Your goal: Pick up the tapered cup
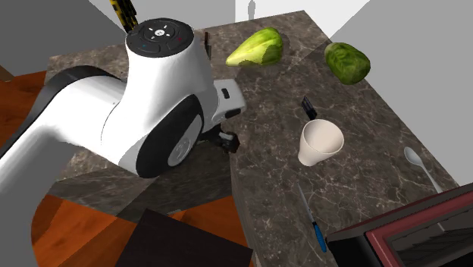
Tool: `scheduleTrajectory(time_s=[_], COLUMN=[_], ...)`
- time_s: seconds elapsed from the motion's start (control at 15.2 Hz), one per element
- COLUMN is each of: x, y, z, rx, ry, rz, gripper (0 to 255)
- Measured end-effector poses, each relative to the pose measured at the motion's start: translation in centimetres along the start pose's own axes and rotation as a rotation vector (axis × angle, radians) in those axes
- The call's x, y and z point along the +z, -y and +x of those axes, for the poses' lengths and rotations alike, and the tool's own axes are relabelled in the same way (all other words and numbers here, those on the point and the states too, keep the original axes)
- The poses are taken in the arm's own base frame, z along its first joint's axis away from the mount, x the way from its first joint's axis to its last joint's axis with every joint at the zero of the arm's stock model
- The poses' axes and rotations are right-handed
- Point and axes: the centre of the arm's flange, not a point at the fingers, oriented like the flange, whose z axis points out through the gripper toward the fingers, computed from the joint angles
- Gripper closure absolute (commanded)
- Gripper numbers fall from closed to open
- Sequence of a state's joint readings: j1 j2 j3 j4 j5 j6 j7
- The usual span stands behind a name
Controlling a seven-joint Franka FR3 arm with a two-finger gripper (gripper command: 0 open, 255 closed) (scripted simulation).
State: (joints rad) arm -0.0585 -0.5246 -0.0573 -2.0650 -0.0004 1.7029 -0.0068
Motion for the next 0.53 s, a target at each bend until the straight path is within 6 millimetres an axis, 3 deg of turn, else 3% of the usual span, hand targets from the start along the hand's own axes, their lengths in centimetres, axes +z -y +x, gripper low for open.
scheduleTrajectory(time_s=[0.53], x=[0.3], y=[-6.8], z=[7.1], rx=[0.063], ry=[0.048], rz=[-0.096], gripper=[0])
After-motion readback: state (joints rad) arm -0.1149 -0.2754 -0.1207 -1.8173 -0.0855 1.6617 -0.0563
